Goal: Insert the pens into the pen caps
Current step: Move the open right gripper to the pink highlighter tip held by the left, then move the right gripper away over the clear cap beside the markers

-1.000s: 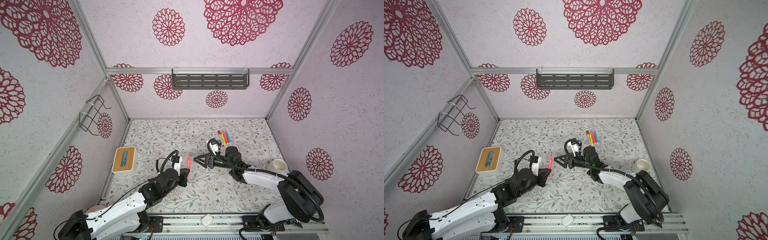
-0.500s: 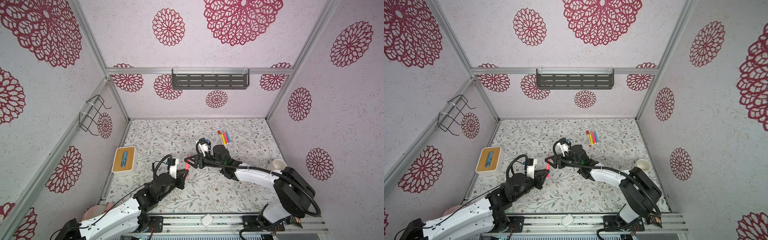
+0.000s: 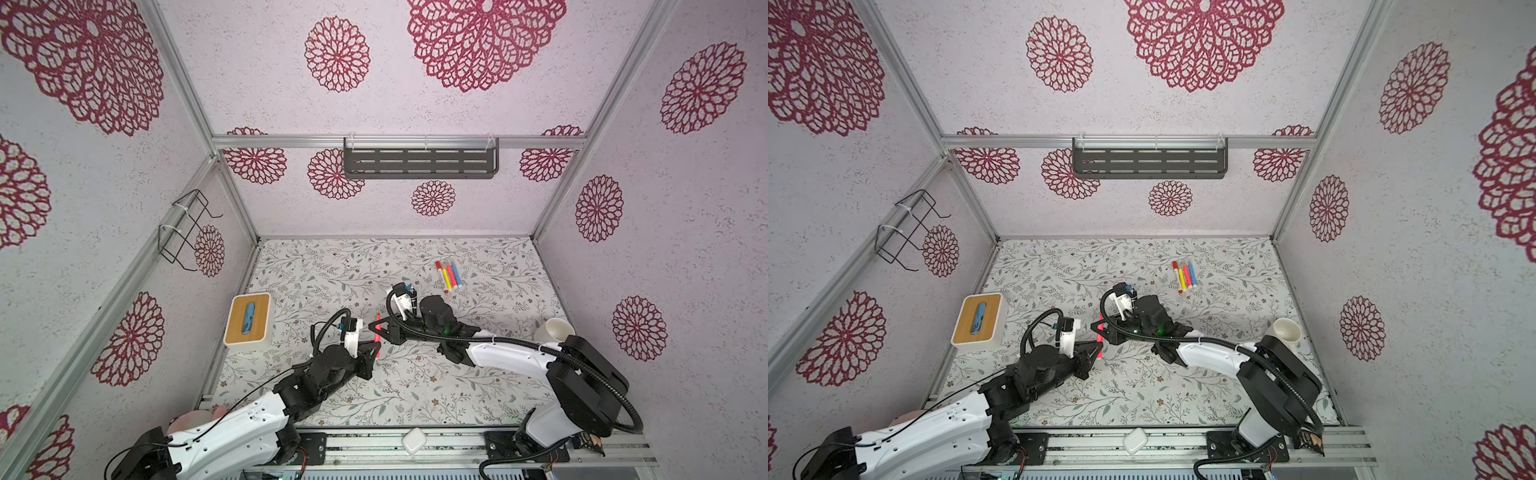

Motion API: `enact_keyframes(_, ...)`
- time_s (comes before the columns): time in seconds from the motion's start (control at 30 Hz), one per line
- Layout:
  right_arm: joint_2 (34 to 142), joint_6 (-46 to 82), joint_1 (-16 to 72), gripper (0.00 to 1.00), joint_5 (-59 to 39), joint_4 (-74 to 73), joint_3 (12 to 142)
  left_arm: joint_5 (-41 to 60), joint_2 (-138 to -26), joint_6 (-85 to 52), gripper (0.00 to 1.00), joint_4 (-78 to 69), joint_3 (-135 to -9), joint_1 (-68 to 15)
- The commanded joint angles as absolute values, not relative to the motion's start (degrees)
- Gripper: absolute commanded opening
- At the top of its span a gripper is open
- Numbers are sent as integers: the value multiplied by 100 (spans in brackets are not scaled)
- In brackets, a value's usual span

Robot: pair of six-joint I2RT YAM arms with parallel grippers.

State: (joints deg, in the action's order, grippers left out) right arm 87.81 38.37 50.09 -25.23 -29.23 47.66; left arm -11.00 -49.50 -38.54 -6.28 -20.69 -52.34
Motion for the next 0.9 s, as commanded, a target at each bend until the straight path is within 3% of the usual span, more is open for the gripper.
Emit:
enact_keyframes(0.0, 8341, 3559, 5036, 0, -2468, -3044, 4686, -1109, -5090, -4042, 42, -799, -2291, -5286)
enact_keyframes(0.23, 8169, 3537, 5014, 0, -2582, -3116, 4663, -1123, -5495, -4000, 45, -695, -2694, -5284)
enact_keyframes(0.43, 8092, 3495, 4916, 0, -2547, -3096, 4617, -1148, -5769, -3784, 15, -982, -2814, -5139)
enact_keyframes(0.67, 7833, 3550, 4512, 4, -2295, -3248, 4297, -140, -6155, -3732, 0, -1285, -3016, -4438)
enact_keyframes(0.77, 7807, 3646, 4185, 17, -2528, -3402, 4200, 73, -6423, -3620, 0, -1356, -3216, -4332)
enact_keyframes(0.87, 7614, 3795, 3693, 57, -2671, -3472, 4064, 140, -6741, -3504, 0, -1243, -3481, -4244)
